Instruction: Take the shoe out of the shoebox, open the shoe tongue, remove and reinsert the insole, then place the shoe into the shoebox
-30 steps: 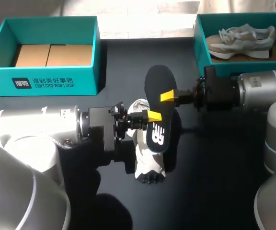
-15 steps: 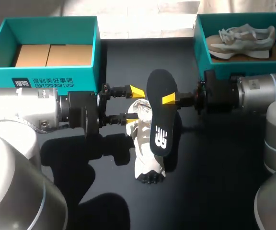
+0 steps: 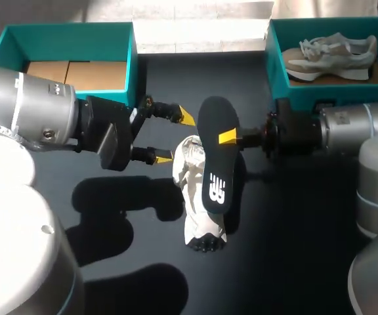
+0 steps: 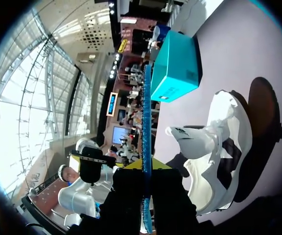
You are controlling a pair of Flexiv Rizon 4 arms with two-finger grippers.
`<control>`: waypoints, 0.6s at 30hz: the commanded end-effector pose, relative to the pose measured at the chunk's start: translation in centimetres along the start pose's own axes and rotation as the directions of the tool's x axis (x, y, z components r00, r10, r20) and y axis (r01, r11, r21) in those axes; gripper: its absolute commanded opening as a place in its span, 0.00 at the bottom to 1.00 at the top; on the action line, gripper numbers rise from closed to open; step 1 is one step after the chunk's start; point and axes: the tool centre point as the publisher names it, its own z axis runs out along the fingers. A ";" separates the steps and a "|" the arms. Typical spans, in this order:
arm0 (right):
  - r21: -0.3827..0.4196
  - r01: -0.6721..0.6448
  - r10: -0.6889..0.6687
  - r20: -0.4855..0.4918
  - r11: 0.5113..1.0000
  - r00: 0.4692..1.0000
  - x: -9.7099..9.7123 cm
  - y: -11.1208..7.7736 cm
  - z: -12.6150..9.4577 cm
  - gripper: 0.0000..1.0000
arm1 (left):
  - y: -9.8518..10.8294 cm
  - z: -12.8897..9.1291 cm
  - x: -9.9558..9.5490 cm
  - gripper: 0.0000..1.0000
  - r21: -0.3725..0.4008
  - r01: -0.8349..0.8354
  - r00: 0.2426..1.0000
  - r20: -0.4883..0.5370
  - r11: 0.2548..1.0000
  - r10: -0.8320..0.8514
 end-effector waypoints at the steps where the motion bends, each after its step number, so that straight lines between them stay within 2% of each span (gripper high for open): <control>1: 0.014 0.000 0.000 0.007 1.000 1.000 -0.1 0.4 0.6 0.00 | 0.1 0.0 -0.3 1.00 0.002 0.000 0.992 -0.124 1.000 0.000; 2: 0.021 0.000 0.000 0.012 1.000 1.000 -0.1 0.3 0.7 0.00 | 0.1 0.0 -0.3 1.00 0.002 0.000 0.992 -0.124 1.000 0.000; 3: 0.025 0.000 0.000 0.015 1.000 1.000 -0.1 0.3 0.8 0.00 | 0.3 0.6 -0.6 1.00 -0.016 -0.034 0.983 -0.183 0.999 0.031; 5: 0.031 -0.003 0.002 0.022 1.000 1.000 -0.1 0.3 1.0 0.00 | 0.5 1.3 -1.4 1.00 -0.001 -0.046 0.959 -0.280 0.999 0.044; 8: 0.036 -0.001 0.000 0.026 0.999 1.000 0.0 0.2 1.3 0.00 | 0.8 2.2 -2.4 1.00 0.010 -0.112 0.890 -0.444 0.994 0.105; 11: 0.045 0.001 -0.003 0.034 0.999 0.999 0.1 0.1 1.4 0.00 | 1.2 2.7 -2.9 1.00 0.041 -0.150 0.825 -0.545 0.988 0.148; 18: 0.053 -0.005 0.003 0.037 0.999 0.999 0.1 0.0 1.4 0.00 | 2.0 3.1 -2.6 1.00 0.096 -0.222 0.688 -0.690 0.970 0.225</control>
